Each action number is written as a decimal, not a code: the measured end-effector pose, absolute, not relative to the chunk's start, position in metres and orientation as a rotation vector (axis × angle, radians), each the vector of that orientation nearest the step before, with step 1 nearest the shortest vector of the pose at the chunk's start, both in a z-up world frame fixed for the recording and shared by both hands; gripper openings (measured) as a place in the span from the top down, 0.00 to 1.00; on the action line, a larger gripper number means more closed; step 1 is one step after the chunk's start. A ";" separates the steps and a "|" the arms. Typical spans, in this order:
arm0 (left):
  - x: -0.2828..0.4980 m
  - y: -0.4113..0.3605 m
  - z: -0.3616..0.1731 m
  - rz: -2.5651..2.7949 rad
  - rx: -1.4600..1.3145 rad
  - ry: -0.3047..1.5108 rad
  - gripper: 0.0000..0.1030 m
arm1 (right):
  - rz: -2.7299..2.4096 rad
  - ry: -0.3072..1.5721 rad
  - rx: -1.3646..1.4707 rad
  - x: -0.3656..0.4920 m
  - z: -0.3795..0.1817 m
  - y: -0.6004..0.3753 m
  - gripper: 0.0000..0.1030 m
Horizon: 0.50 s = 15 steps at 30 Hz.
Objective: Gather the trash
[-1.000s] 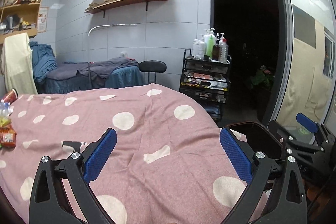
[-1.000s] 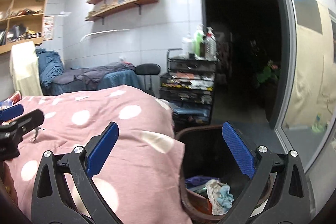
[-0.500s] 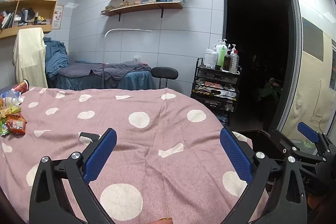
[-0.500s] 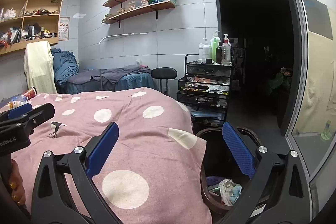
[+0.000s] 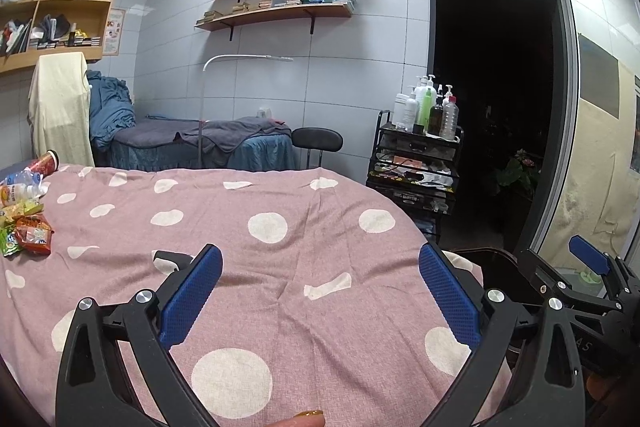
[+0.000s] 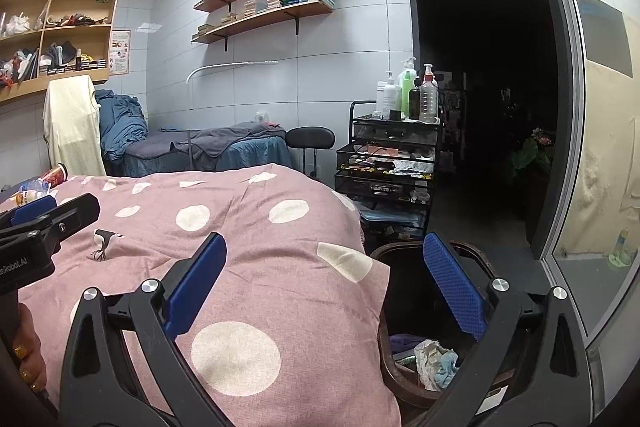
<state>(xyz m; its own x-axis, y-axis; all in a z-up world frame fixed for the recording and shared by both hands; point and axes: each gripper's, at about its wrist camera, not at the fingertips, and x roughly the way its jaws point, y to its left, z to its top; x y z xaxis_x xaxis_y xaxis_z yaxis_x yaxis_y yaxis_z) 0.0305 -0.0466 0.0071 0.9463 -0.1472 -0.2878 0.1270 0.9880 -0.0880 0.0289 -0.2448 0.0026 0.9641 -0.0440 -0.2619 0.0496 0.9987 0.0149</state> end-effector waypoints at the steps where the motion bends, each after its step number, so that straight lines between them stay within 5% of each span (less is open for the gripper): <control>1: 0.030 -0.047 0.007 -0.138 -0.068 0.297 0.05 | -0.047 0.264 0.023 0.029 0.003 -0.245 0.05; 15: 0.028 -0.048 0.007 -0.137 -0.057 0.296 0.05 | -0.048 0.270 0.026 0.030 0.002 -0.249 0.05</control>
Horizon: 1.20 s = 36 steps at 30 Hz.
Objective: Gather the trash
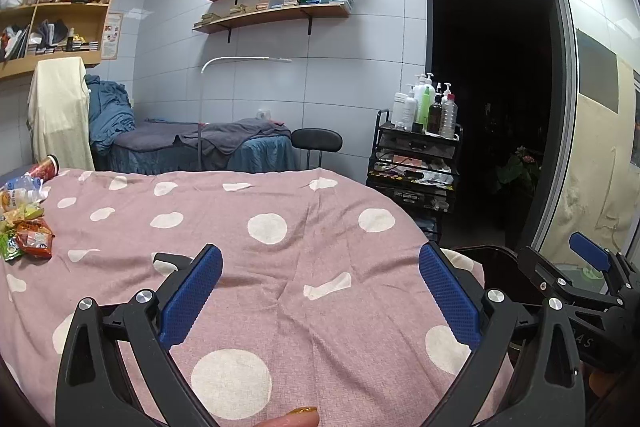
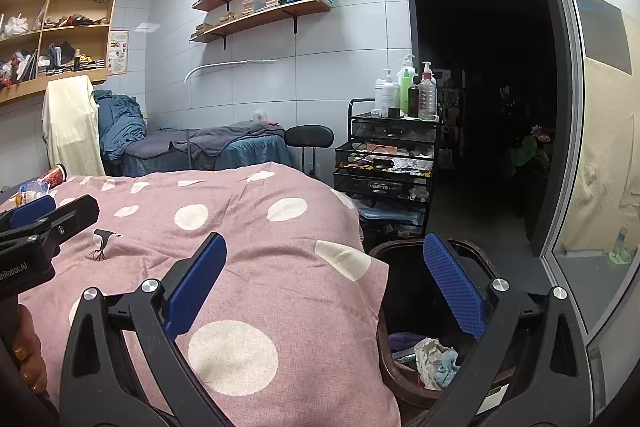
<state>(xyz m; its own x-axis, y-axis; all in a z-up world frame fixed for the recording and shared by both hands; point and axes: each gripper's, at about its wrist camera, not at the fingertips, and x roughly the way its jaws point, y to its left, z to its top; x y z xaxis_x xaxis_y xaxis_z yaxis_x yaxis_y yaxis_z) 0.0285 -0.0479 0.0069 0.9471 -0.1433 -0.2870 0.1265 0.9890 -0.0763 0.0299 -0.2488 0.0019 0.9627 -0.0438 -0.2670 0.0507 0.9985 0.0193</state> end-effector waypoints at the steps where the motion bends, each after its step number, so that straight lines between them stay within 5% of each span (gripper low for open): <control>1: 0.028 -0.048 0.007 -0.138 -0.058 0.296 0.05 | -0.048 0.270 0.026 0.030 0.002 -0.249 0.05; 36: 0.028 -0.049 0.008 -0.150 -0.059 0.303 0.05 | -0.046 0.274 0.026 0.032 0.000 -0.252 0.05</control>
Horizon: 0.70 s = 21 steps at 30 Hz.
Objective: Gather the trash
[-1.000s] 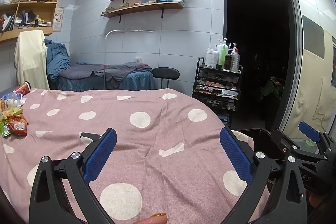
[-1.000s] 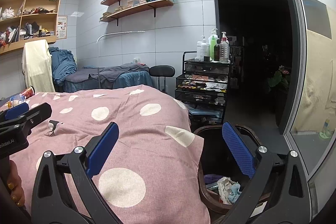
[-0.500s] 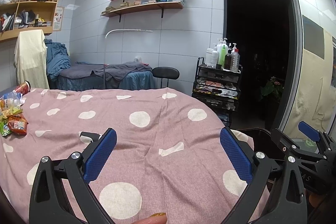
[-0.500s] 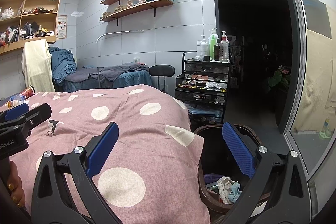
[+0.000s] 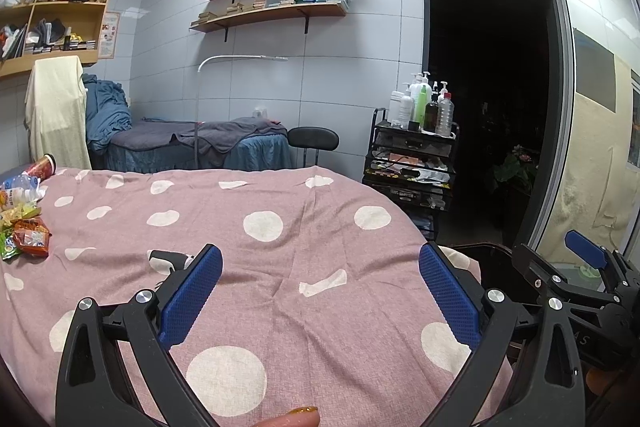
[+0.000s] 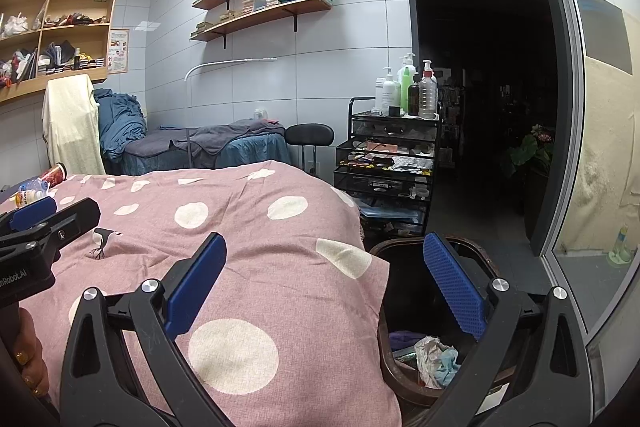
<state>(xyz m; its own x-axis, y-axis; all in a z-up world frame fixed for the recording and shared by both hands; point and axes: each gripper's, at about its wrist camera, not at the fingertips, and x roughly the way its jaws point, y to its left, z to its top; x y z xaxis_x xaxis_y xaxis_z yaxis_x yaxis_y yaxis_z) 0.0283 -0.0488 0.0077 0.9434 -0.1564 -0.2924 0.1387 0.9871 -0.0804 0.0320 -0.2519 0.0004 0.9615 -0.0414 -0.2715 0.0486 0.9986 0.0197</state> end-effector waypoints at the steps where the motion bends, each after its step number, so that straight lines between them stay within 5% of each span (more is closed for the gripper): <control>1: 0.030 -0.049 0.008 -0.154 -0.059 0.303 0.05 | -0.046 0.274 0.026 0.032 0.000 -0.252 0.05; 21: 0.034 -0.050 0.008 -0.172 -0.046 0.310 0.05 | -0.046 0.281 0.028 0.033 -0.002 -0.252 0.05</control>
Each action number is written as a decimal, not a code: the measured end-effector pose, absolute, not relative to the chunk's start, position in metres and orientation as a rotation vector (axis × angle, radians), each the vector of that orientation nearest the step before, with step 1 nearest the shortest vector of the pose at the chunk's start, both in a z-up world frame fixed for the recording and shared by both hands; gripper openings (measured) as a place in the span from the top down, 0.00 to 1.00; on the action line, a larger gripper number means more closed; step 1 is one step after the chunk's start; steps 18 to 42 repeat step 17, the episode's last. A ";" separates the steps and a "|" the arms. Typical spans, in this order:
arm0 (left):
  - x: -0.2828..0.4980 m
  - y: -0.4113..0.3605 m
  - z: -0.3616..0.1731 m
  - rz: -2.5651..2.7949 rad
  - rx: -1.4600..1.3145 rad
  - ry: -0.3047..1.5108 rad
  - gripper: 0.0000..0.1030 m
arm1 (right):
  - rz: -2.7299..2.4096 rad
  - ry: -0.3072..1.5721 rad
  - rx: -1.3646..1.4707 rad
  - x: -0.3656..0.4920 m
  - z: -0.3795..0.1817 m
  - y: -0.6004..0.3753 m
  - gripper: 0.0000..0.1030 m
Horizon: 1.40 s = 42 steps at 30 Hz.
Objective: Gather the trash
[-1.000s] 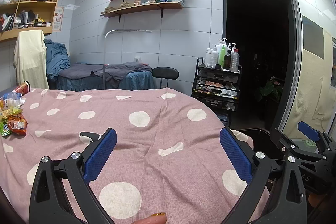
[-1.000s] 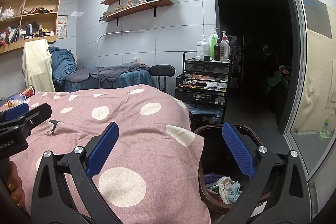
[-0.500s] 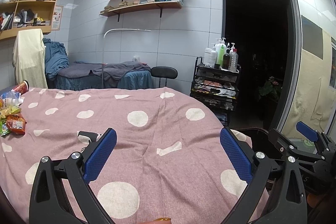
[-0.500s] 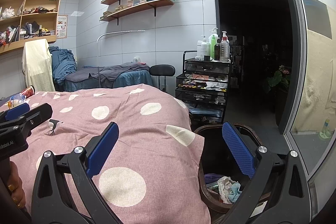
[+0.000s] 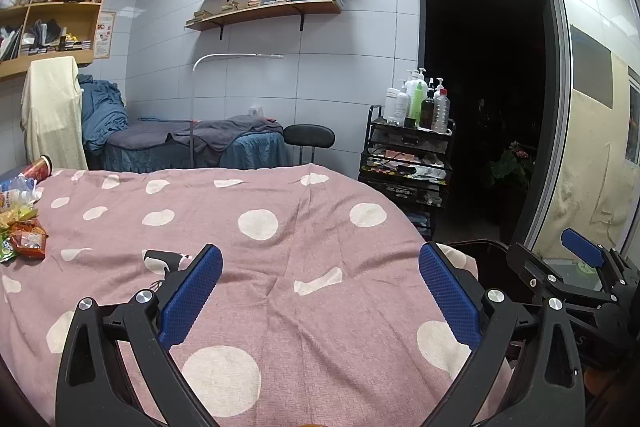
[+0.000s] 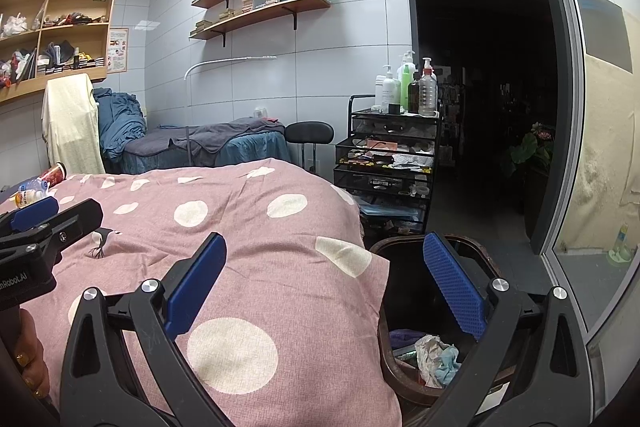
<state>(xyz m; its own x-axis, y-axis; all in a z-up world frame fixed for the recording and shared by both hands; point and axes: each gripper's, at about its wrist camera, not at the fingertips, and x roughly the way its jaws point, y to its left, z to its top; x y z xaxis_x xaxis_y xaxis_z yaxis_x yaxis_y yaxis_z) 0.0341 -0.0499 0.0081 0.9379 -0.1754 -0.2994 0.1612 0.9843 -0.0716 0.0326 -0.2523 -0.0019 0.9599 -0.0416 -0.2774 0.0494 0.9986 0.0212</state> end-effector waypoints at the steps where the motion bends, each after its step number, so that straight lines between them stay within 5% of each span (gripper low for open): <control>1: 0.034 -0.050 0.008 -0.173 -0.046 0.310 0.05 | -0.047 0.282 0.028 0.033 -0.002 -0.253 0.05; 42: 0.039 -0.046 0.004 -0.172 -0.043 0.324 0.05 | -0.046 0.292 0.036 0.034 -0.004 -0.255 0.05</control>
